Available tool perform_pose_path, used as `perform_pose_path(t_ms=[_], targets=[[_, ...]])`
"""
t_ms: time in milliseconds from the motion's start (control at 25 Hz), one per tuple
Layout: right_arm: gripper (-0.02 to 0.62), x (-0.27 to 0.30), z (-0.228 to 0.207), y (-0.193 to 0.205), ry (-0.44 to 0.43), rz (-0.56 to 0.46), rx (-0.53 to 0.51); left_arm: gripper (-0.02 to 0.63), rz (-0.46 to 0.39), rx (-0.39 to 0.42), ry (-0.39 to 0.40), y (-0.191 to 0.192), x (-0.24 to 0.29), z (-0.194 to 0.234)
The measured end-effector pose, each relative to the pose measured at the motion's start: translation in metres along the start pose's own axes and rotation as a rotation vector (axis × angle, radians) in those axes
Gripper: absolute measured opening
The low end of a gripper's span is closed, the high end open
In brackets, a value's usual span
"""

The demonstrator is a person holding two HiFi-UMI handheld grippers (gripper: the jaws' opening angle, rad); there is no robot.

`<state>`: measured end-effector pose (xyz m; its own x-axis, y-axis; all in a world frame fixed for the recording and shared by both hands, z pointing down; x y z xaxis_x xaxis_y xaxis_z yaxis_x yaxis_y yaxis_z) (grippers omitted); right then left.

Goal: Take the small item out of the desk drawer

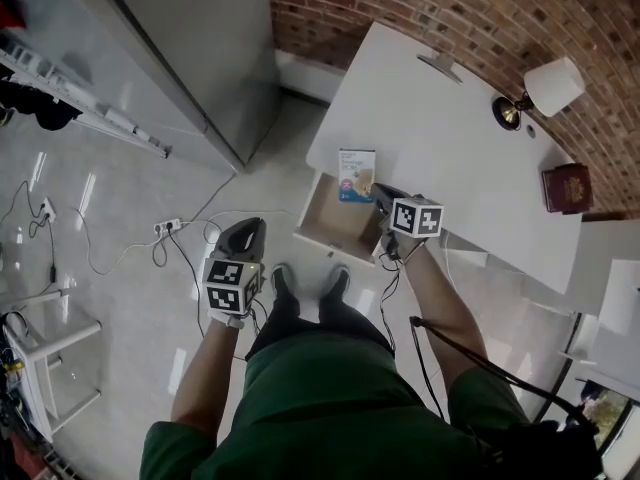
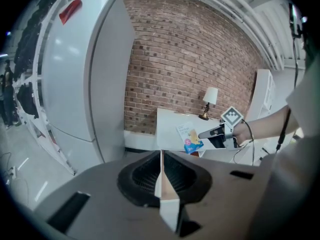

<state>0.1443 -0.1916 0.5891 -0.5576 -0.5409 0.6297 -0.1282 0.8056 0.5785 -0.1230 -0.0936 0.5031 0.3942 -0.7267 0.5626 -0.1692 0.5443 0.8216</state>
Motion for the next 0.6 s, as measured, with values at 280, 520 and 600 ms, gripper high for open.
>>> perform_pose_path(t_ms=[280, 520, 600], targets=[[0.008, 0.011, -0.014, -0.021, -0.005, -0.024, 0.097, 0.013, 0.017, -0.011, 0.001, -0.014, 0.003, 0.003], [0.011, 0.023, -0.031, -0.028, -0.012, -0.03, 0.194, 0.012, -0.016, 0.007, -0.013, -0.025, 0.012, 0.009], [0.011, 0.026, -0.035, -0.029, -0.016, -0.03, 0.231, 0.012, -0.011, -0.006, -0.007, -0.026, 0.011, 0.008]])
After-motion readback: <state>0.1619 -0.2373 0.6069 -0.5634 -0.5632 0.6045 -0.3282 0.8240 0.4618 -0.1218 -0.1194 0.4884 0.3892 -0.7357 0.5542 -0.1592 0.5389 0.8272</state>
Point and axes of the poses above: the fingertips, and each gripper's own axes: x forward along the fingers, z to its left, y out of its underside, the point moved 1 cm from there along -x, backward along the fingers, and after that the axes turned 5 degrees about x, right-handed, at the moved point
